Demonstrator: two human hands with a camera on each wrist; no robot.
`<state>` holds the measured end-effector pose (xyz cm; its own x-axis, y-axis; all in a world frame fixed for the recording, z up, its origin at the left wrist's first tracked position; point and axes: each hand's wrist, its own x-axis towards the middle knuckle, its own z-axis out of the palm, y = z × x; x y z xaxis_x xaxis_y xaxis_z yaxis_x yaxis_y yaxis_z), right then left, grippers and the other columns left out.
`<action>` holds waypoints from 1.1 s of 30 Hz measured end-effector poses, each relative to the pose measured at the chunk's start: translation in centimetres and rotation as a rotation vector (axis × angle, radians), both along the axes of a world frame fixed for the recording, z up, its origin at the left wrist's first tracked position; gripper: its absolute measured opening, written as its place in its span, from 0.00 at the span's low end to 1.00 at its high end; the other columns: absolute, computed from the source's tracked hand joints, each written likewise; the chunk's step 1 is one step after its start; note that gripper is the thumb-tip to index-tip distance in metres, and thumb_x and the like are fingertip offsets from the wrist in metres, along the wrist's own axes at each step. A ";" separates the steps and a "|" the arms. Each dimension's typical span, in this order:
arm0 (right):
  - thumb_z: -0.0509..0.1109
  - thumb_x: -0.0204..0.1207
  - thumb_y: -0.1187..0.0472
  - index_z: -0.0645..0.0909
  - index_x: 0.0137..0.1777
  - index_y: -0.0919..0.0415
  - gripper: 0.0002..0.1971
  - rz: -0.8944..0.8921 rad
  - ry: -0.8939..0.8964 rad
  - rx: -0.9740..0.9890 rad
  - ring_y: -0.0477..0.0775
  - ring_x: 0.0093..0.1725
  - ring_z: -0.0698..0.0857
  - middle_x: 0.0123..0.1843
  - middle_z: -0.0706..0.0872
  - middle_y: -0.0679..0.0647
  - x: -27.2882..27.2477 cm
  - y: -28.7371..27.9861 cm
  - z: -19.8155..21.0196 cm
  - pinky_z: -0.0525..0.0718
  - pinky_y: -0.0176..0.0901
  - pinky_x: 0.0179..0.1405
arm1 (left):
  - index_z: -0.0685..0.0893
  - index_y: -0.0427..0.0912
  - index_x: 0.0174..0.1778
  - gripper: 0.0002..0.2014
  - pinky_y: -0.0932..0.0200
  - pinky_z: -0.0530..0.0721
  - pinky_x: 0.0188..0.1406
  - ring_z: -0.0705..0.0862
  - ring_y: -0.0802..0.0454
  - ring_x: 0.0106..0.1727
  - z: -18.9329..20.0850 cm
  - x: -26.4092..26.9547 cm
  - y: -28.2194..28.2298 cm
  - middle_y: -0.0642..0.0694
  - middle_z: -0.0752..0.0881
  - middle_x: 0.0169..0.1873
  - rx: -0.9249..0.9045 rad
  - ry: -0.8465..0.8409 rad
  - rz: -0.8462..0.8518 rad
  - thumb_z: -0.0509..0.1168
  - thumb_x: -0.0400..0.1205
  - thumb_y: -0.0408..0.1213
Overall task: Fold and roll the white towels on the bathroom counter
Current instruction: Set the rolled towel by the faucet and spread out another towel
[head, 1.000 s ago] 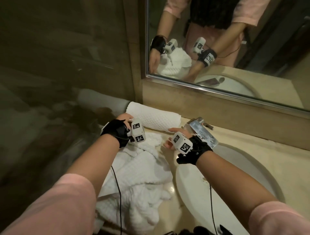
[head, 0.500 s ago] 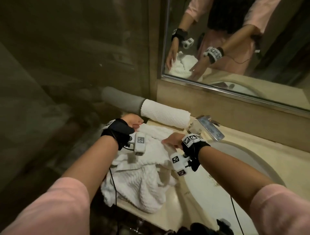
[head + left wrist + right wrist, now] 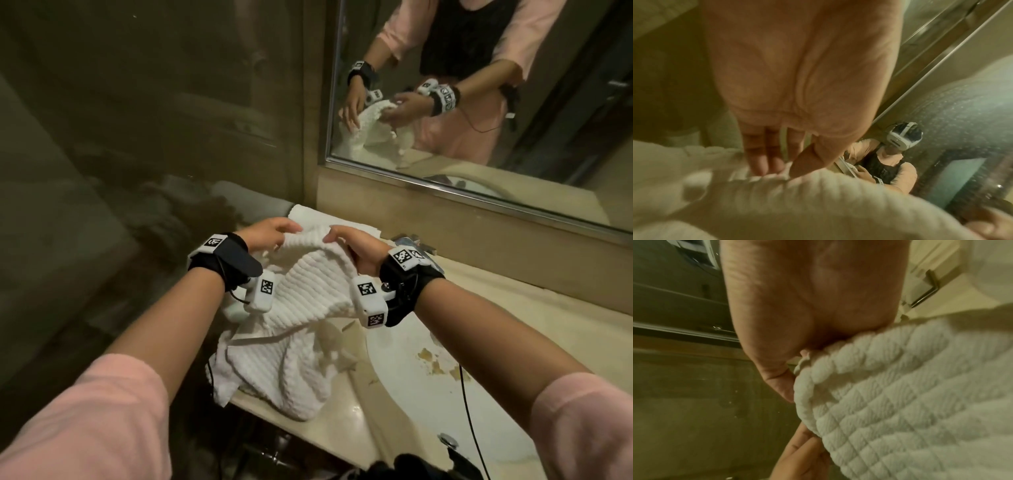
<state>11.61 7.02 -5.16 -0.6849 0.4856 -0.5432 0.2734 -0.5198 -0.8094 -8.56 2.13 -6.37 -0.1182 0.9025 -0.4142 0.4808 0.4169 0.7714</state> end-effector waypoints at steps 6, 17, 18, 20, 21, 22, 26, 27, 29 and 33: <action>0.62 0.67 0.61 0.80 0.58 0.66 0.20 -0.015 0.198 0.000 0.63 0.49 0.83 0.51 0.83 0.66 0.7 -1.7 4.6 0.80 0.53 0.56 | 0.83 0.46 0.55 0.09 0.65 0.79 0.48 0.81 0.51 0.53 4.1 1.2 -1.9 0.46 0.84 0.52 0.070 -0.131 0.071 0.58 0.86 0.38; 0.66 0.65 0.57 0.83 0.53 0.64 0.18 -0.022 0.376 0.148 0.58 0.44 0.84 0.44 0.87 0.60 7.9 -7.0 11.2 0.81 0.49 0.52 | 0.78 0.45 0.72 0.41 0.43 0.71 0.74 0.78 0.41 0.72 8.7 7.5 -10.1 0.39 0.80 0.70 -0.044 -0.665 0.036 0.52 0.75 0.74; 0.63 0.68 0.57 0.84 0.53 0.64 0.17 -0.035 0.385 0.164 0.58 0.43 0.85 0.43 0.88 0.59 8.9 -7.6 11.6 0.81 0.49 0.51 | 0.77 0.45 0.73 0.43 0.42 0.70 0.75 0.77 0.41 0.72 9.0 8.2 -10.7 0.39 0.80 0.70 -0.056 -0.672 0.035 0.51 0.74 0.75; 0.61 0.71 0.57 0.83 0.52 0.64 0.16 -0.062 0.404 0.183 0.56 0.41 0.86 0.41 0.89 0.58 11.2 -9.1 12.3 0.81 0.47 0.49 | 0.79 0.45 0.72 0.44 0.43 0.71 0.76 0.78 0.42 0.71 10.0 10.2 -12.5 0.40 0.81 0.68 -0.053 -0.660 0.045 0.53 0.71 0.77; 0.60 0.72 0.57 0.84 0.51 0.65 0.16 -0.083 0.420 0.188 0.55 0.40 0.86 0.40 0.89 0.58 12.3 -9.8 12.6 0.82 0.47 0.49 | 0.80 0.45 0.70 0.43 0.44 0.73 0.74 0.80 0.43 0.70 10.5 11.2 -13.3 0.41 0.82 0.67 -0.036 -0.657 0.054 0.55 0.71 0.76; 0.60 0.72 0.57 0.84 0.50 0.65 0.16 -0.105 0.439 0.202 0.55 0.40 0.86 0.40 0.89 0.58 13.6 -10.7 13.0 0.82 0.46 0.48 | 0.82 0.46 0.68 0.40 0.47 0.79 0.69 0.83 0.46 0.66 11.1 12.5 -14.3 0.42 0.85 0.64 -0.006 -0.637 0.065 0.54 0.73 0.75; 0.58 0.76 0.57 0.84 0.51 0.66 0.17 -0.162 0.502 0.211 0.56 0.41 0.87 0.42 0.88 0.60 17.5 -14.2 14.7 0.85 0.45 0.47 | 0.86 0.47 0.55 0.25 0.61 0.88 0.45 0.89 0.57 0.50 13.4 17.1 -17.5 0.49 0.91 0.51 0.106 -0.486 0.027 0.52 0.82 0.62; 0.58 0.75 0.57 0.83 0.53 0.67 0.17 -0.172 0.522 0.215 0.56 0.42 0.87 0.43 0.88 0.60 18.5 -15.1 15.1 0.85 0.45 0.48 | 0.86 0.47 0.55 0.23 0.60 0.87 0.48 0.89 0.57 0.51 13.9 18.2 -18.3 0.49 0.91 0.51 0.133 -0.450 0.011 0.53 0.83 0.59; 0.60 0.74 0.57 0.82 0.57 0.67 0.18 -0.205 0.559 0.236 0.57 0.45 0.86 0.46 0.87 0.61 20.3 -16.9 16.0 0.85 0.45 0.48 | 0.86 0.43 0.54 0.19 0.56 0.85 0.53 0.88 0.56 0.49 14.5 19.7 -19.4 0.48 0.90 0.49 0.219 -0.381 0.003 0.56 0.85 0.52; 0.64 0.67 0.55 0.81 0.59 0.68 0.23 -0.210 0.645 0.274 0.56 0.44 0.87 0.45 0.88 0.60 23.0 -20.0 17.9 0.85 0.45 0.49 | 0.83 0.39 0.58 0.15 0.58 0.84 0.52 0.86 0.55 0.49 16.0 21.9 -21.1 0.46 0.89 0.51 0.329 -0.400 -0.060 0.55 0.87 0.44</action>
<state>34.63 -12.95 12.78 -0.7053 0.7023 0.0968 -0.3847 -0.2644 -0.8844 13.37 -18.99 9.60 0.0472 0.9929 -0.1095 0.1375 0.1021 0.9852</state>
